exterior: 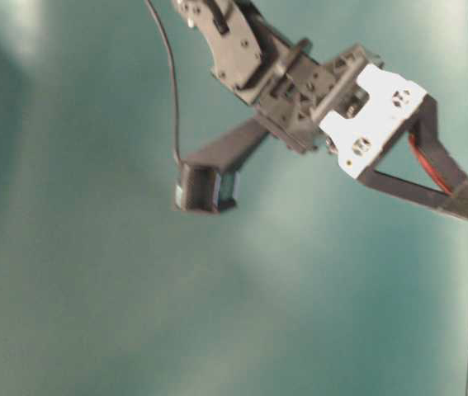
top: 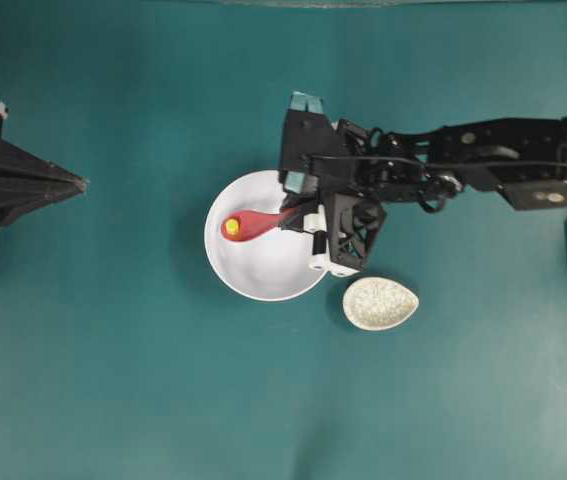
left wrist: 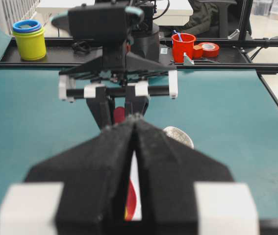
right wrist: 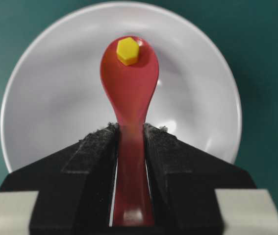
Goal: Scoop the yellow hexagonal prism block from the bowl with a spoon using the right arm.
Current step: 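Push the spoon under the yellow hexagonal block inside the bowl, then lift the spoon carrying the yellow block up from the bowl, then hold the spoon with the yellow block steady above the bowl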
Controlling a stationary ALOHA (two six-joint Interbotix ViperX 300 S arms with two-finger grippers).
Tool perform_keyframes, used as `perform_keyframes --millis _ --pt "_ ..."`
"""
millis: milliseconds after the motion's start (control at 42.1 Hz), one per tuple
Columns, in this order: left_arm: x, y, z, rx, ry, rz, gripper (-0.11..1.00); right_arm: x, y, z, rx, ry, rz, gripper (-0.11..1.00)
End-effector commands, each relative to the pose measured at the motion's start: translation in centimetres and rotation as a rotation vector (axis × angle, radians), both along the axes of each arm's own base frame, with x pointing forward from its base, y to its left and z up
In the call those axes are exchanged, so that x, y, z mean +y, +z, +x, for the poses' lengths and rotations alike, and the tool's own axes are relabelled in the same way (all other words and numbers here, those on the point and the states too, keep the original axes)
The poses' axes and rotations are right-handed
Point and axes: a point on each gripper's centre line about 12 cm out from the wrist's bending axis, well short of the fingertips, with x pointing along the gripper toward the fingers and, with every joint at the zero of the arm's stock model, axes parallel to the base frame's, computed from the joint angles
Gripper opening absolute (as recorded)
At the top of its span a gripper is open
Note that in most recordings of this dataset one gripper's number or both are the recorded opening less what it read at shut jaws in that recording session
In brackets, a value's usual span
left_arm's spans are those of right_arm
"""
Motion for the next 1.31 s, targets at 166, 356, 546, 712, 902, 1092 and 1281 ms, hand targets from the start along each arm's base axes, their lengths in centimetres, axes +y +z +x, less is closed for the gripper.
perform_keyframes --millis 166,356,546,712,902,1092,1281 --pt "0.0 1.0 0.2 -0.023 0.0 0.001 0.01 0.2 3.6 -1.7 -0.196 -0.027 -0.039 0.25" --pt "0.0 1.0 0.2 -0.023 0.0 0.001 0.01 0.6 5.0 -3.9 -0.344 -0.047 -0.073 0.25" --pt "0.0 1.0 0.2 -0.025 0.0 0.001 0.01 1.4 5.9 -6.0 -0.456 -0.049 -0.092 0.25" --pt "0.0 1.0 0.2 -0.023 0.0 0.0 0.01 1.7 6.4 -6.9 -0.495 -0.047 -0.098 0.25" --pt "0.0 1.0 0.2 -0.023 0.0 0.001 0.01 1.7 6.4 -6.8 -0.495 -0.048 -0.097 0.25" --pt "0.0 1.0 0.2 -0.023 0.0 0.001 0.01 1.7 6.4 -6.9 -0.496 -0.047 -0.099 0.25" --pt "0.0 1.0 0.2 -0.025 0.0 0.0 0.01 1.7 6.4 -6.8 -0.495 -0.046 -0.099 0.25"
